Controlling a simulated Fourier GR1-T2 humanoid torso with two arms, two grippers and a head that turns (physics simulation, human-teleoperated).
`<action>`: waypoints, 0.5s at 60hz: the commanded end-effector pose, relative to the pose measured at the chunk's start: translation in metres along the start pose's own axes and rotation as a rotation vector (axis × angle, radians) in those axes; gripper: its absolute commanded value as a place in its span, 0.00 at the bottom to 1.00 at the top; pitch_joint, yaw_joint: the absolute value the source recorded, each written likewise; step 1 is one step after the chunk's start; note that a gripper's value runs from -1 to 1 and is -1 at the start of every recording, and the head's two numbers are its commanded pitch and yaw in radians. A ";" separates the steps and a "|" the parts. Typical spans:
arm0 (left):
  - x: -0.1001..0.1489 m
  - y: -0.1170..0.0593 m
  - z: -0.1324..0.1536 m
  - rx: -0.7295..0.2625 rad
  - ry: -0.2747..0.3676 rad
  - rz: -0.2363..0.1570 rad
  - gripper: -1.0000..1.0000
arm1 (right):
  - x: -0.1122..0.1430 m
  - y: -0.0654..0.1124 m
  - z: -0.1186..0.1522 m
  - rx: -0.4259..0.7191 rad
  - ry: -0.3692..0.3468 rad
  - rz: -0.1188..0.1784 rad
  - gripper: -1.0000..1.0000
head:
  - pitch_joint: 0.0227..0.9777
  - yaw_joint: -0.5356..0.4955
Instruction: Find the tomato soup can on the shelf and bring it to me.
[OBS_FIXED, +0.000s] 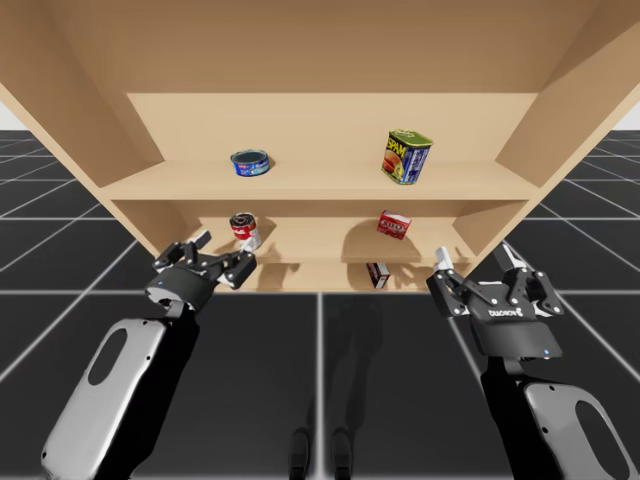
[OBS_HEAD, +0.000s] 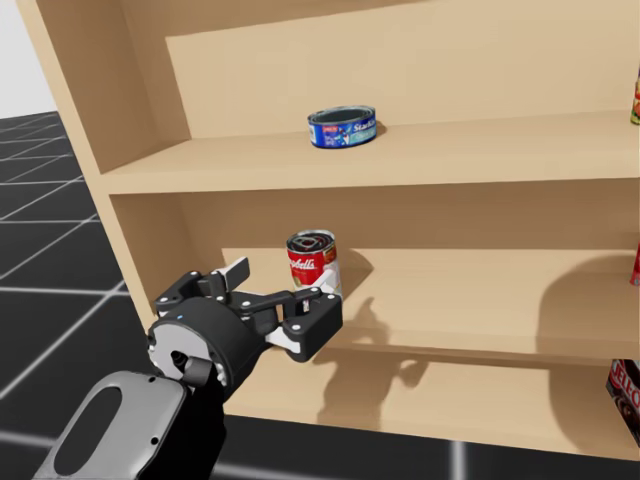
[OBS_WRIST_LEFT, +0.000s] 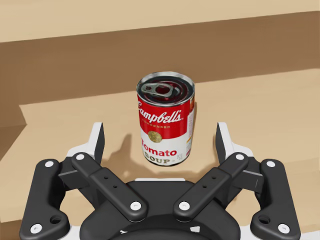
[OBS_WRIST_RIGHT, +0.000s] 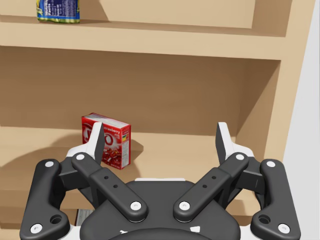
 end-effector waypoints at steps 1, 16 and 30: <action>-0.005 -0.006 -0.017 -0.010 0.005 0.004 0.00 | 0.000 -0.001 0.000 -0.002 -0.001 -0.002 0.00 | 0.50 0.79; -0.005 -0.011 -0.045 0.014 0.017 -0.001 0.00 | 0.001 -0.003 -0.001 -0.008 -0.004 -0.006 0.00 | 0.50 0.78; -0.009 -0.011 -0.071 0.050 0.045 0.000 0.00 | 0.003 -0.006 -0.001 -0.014 -0.007 -0.009 0.00 | 0.50 0.77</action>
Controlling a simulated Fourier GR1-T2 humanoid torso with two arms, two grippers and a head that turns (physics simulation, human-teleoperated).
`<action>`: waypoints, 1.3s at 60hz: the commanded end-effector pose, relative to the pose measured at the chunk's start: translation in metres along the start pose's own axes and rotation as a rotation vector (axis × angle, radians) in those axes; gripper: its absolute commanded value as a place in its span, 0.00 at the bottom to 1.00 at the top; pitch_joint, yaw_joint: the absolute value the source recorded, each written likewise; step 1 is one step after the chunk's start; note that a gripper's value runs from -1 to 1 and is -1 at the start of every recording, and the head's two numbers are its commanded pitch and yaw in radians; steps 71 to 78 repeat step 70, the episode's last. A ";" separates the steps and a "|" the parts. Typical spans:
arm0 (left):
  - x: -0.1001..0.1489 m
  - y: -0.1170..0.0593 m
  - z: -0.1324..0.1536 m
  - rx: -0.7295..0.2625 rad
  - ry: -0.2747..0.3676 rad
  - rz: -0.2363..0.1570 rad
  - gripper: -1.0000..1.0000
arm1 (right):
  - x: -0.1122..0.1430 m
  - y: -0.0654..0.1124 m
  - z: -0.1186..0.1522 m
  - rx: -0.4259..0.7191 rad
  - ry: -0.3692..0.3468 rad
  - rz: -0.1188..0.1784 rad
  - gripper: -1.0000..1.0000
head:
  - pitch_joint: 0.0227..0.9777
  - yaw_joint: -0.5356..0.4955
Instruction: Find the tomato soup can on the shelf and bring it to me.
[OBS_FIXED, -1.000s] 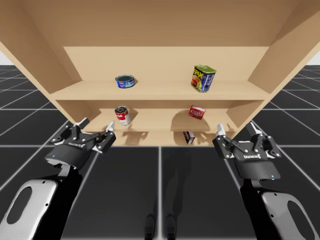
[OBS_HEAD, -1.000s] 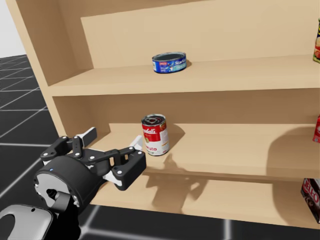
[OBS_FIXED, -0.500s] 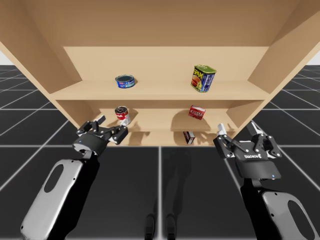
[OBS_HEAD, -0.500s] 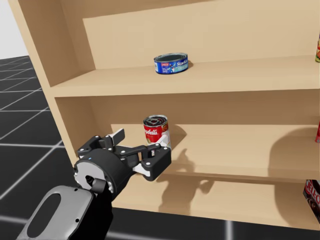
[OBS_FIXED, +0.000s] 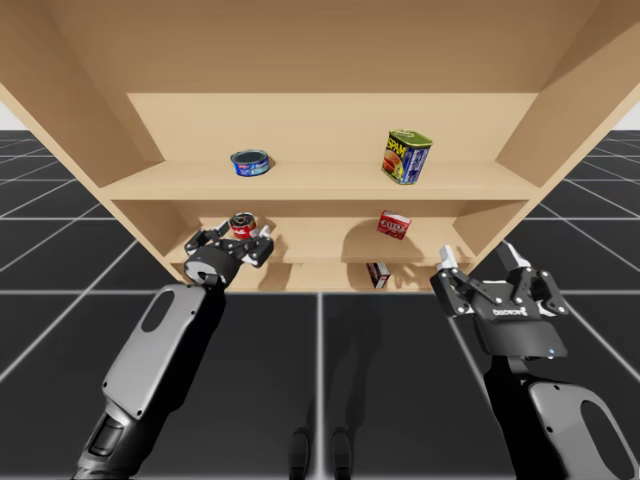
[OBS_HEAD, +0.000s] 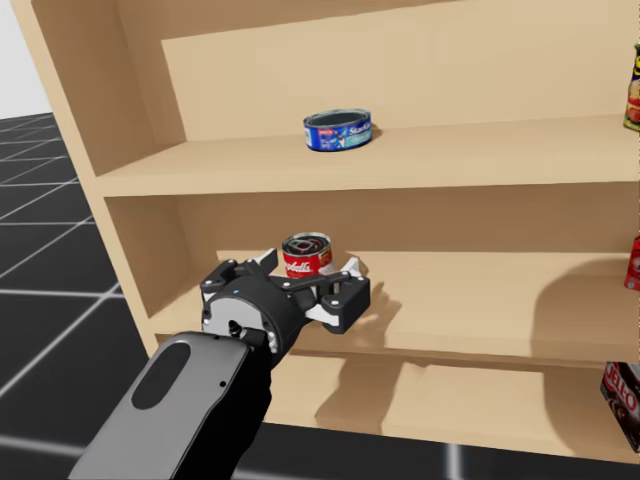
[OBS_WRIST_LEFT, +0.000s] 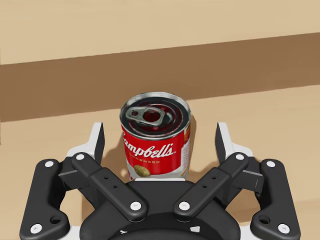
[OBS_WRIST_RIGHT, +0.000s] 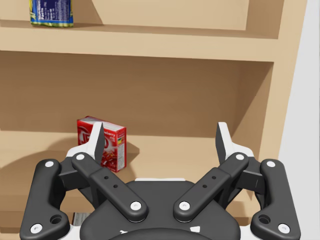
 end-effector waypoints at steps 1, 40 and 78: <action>-0.004 0.000 -0.020 0.028 0.022 0.003 0.00 | 0.001 -0.002 0.000 -0.006 -0.003 -0.002 0.00 | 0.50 0.77; 0.005 -0.008 -0.014 0.024 0.006 -0.029 1.00 | 0.003 -0.008 -0.001 -0.017 -0.009 -0.002 0.00 | 0.48 0.76; 0.016 -0.008 0.075 -0.051 -0.049 -0.074 1.00 | 0.002 -0.008 -0.001 -0.018 -0.008 -0.002 0.00 | 0.47 0.76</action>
